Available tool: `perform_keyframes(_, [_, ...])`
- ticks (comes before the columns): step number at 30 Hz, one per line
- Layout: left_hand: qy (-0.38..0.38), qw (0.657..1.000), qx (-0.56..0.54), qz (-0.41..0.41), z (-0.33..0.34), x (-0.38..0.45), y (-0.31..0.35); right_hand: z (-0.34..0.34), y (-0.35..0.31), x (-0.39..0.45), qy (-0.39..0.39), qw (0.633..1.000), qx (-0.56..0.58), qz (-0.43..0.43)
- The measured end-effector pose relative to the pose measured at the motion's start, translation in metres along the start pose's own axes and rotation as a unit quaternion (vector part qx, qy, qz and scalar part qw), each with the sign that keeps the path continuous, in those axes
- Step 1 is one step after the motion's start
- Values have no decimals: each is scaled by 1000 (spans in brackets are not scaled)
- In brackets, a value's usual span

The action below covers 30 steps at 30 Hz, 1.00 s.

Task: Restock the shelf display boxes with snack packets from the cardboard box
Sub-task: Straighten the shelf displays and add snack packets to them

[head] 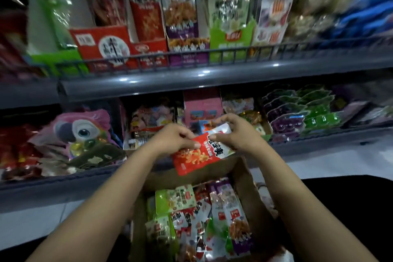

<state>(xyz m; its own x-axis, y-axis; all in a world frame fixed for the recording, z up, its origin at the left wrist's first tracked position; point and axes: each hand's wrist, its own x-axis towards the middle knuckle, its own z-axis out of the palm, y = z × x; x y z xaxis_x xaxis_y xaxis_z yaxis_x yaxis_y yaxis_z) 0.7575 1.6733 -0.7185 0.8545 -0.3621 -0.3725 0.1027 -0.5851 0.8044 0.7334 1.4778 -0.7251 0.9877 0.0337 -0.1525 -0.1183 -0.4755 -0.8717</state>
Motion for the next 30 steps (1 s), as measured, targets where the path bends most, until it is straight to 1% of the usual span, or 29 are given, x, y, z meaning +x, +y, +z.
perform_keyframes(6, [86, 991, -88, 43, -50, -44, 49, -28, -84, -1, 1, 996, 66, -54])
perform_keyframes(10, [144, 971, -173, 80, -63, -56, 64, -39, -125, 9, 4, 993, 96, -62])
perform_keyframes(14, [227, 940, -221, 127, -74, -49, 71, -46, -158, 27, -20, 997, 31, -73])
perform_keyframes(16, [268, 922, -241, 139, -82, -42, 74, -48, -176, 36, -23, 997, 17, -76])
perform_keyframes(19, [309, 891, -275, 184, -95, -31, 78, -48, -208, 50, -24, 995, -35, -90])
perform_keyframes(20, [328, 883, -265, 205, -99, -29, 79, -49, -219, 54, -19, 993, -50, -101])
perform_keyframes(21, [358, 876, -231, 226, -103, -26, 79, -50, -229, 60, -9, 992, -61, -113])
perform_keyframes(22, [400, 867, -169, 243, -107, -24, 77, -51, -239, 66, 7, 990, -68, -127])
perform_keyframes(23, [450, 852, -83, 256, -112, -21, 74, -52, -250, 71, 26, 987, -73, -141])
perform_keyframes(24, [494, 829, 6, 263, -117, -18, 69, -54, -259, 78, 41, 984, -75, -153])
perform_keyframes(25, [521, 807, 78, 265, -121, -14, 65, -55, -269, 83, 52, 982, -76, -164])
perform_keyframes(26, [529, 797, 127, 261, -126, -10, 60, -57, -278, 90, 62, 980, -79, -171])
perform_keyframes(27, [524, 798, 156, 253, -130, -6, 56, -57, -286, 97, 69, 979, -84, -172])
perform_keyframes(30, [491, 813, 204, 235, -136, -1, 49, -54, -305, 117, 75, 976, -115, -168])
